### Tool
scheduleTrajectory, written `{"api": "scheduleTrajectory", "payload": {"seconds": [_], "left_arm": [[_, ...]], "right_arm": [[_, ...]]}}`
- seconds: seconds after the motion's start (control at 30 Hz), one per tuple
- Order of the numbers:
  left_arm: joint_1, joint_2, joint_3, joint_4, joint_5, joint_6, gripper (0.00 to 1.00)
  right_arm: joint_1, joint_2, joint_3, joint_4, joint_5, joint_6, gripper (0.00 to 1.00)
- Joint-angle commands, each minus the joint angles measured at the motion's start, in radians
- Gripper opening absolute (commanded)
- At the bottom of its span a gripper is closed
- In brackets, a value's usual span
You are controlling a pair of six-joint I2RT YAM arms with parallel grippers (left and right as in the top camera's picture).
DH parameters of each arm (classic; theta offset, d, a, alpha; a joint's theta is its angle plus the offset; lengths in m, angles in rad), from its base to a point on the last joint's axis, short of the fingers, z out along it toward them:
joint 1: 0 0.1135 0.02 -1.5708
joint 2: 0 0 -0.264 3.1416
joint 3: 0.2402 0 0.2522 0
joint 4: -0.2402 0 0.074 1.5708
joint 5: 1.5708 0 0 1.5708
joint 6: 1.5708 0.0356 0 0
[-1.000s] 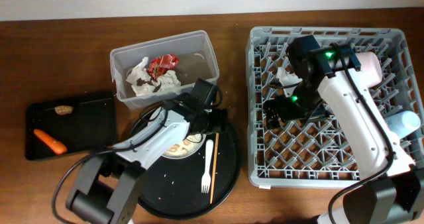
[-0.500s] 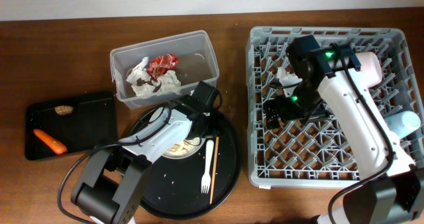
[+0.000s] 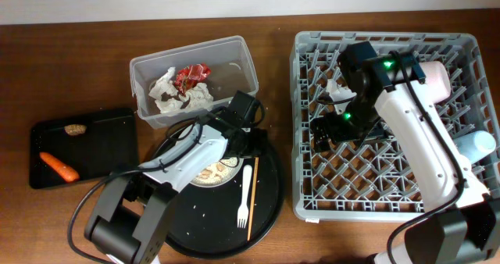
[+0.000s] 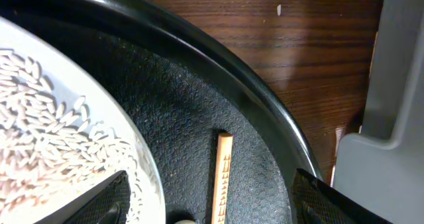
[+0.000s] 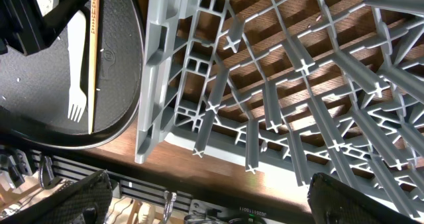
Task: Sort waste into correct bins and load items into the dishwasher rack
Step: 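Grasp the rim of the white plate with the left gripper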
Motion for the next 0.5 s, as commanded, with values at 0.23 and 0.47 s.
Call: {"api": "scheduleTrajectory", "payload": {"seconds": [0.23,0.47], "left_arm": [[-0.018,0.078,0.015,0.009,0.040,0.020,0.77],[0.010,0.078,0.016,-0.082,-0.065,0.055,0.74]], "right_arm": [[0.006,-0.006,0.000,-0.006,0.002,0.003,0.98],[0.006,-0.007,0.000,-0.007,0.002,0.003,0.98]]}}
